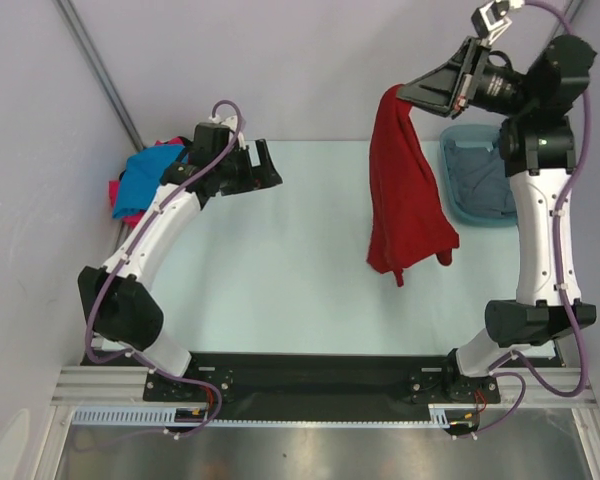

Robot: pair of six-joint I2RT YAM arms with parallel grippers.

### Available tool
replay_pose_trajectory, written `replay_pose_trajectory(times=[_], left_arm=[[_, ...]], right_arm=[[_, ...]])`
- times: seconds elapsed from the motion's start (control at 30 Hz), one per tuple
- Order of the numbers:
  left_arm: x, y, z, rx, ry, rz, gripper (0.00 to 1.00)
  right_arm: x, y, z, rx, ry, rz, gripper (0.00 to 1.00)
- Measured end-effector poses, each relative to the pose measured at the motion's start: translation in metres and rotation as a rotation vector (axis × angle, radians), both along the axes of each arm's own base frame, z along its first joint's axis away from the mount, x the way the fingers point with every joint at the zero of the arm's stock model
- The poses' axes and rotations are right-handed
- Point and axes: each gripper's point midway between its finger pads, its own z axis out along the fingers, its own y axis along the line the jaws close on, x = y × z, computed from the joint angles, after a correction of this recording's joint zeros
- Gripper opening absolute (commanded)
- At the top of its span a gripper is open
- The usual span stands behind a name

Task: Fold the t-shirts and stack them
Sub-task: Move the tshirt to the center of the board, then flatten the tshirt out

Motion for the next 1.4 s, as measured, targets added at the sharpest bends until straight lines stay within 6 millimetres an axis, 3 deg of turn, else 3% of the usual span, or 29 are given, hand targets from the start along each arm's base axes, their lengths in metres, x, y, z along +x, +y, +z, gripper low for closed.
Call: replay_pose_trajectory(times=[0.07, 0.17, 0.27, 0.43, 0.53, 0.57, 0.63, 0.67, 0.73, 0.8, 0.9, 1.03, 1.1, 1.2, 1.27, 1.33, 1.4], left_arm=[[-0.002, 0.001, -0.001, 0.001, 0.002, 0.001, 0.98], [-0.002, 0.002, -0.001, 0.001, 0.003, 0.003, 0.99], [-0.003, 0.004, 0.000, 0.003, 0.000, 0.010, 0.99], [-0.006, 0.019, 0.009, 0.032, -0.032, 0.065, 0.99], [-0.007, 0.032, 0.023, 0.050, -0.075, 0.115, 1.00], [-0.008, 0.036, 0.028, 0.055, -0.087, 0.130, 1.00], [-0.009, 0.043, 0.033, 0.064, -0.102, 0.154, 1.00], [-0.009, 0.045, 0.035, 0.066, -0.107, 0.161, 1.00], [-0.010, 0.047, 0.036, 0.068, -0.109, 0.169, 1.00], [-0.010, 0.046, 0.033, 0.066, -0.104, 0.163, 1.00], [-0.013, 0.044, 0.026, 0.062, -0.084, 0.150, 1.00], [-0.014, 0.040, 0.021, 0.035, -0.070, 0.145, 1.00], [-0.014, 0.036, 0.022, 0.006, -0.060, 0.148, 0.98], [-0.016, 0.030, 0.024, -0.039, -0.042, 0.147, 0.97], [-0.019, 0.025, 0.024, -0.064, -0.028, 0.142, 0.97], [-0.022, 0.017, 0.022, -0.088, -0.009, 0.131, 0.96], [-0.028, 0.009, 0.017, -0.105, 0.019, 0.110, 0.95]], right_arm=[[0.009, 0.007, -0.018, -0.002, 0.046, 0.035, 0.00], [0.034, 0.028, -0.063, -0.010, 0.165, 0.091, 0.00], [0.078, 0.066, -0.132, -0.048, 0.313, 0.149, 0.00], [0.135, 0.136, -0.275, -0.157, 0.581, 0.227, 0.00], [0.154, 0.172, -0.355, -0.222, 0.711, 0.255, 0.36], [0.157, 0.181, -0.378, -0.245, 0.744, 0.255, 0.61], [0.160, 0.191, -0.415, -0.304, 0.792, 0.227, 0.62], [0.160, 0.190, -0.428, -0.338, 0.810, 0.202, 0.67], [0.163, 0.179, -0.439, -0.394, 0.831, 0.137, 0.80], [0.174, 0.154, -0.440, -0.449, 0.802, 0.041, 0.84], [0.188, 0.093, -0.423, -0.543, 0.742, -0.145, 0.85], [0.186, -0.001, -0.375, -0.672, 0.642, -0.420, 0.85], [0.164, -0.032, -0.353, -0.736, 0.613, -0.518, 0.85], [0.122, -0.045, -0.342, -0.803, 0.597, -0.558, 0.83], [0.093, -0.047, -0.351, -0.833, 0.629, -0.542, 0.78], [0.065, -0.049, -0.372, -0.863, 0.697, -0.505, 0.75], [0.049, -0.055, -0.397, -0.886, 0.770, -0.484, 0.73]])
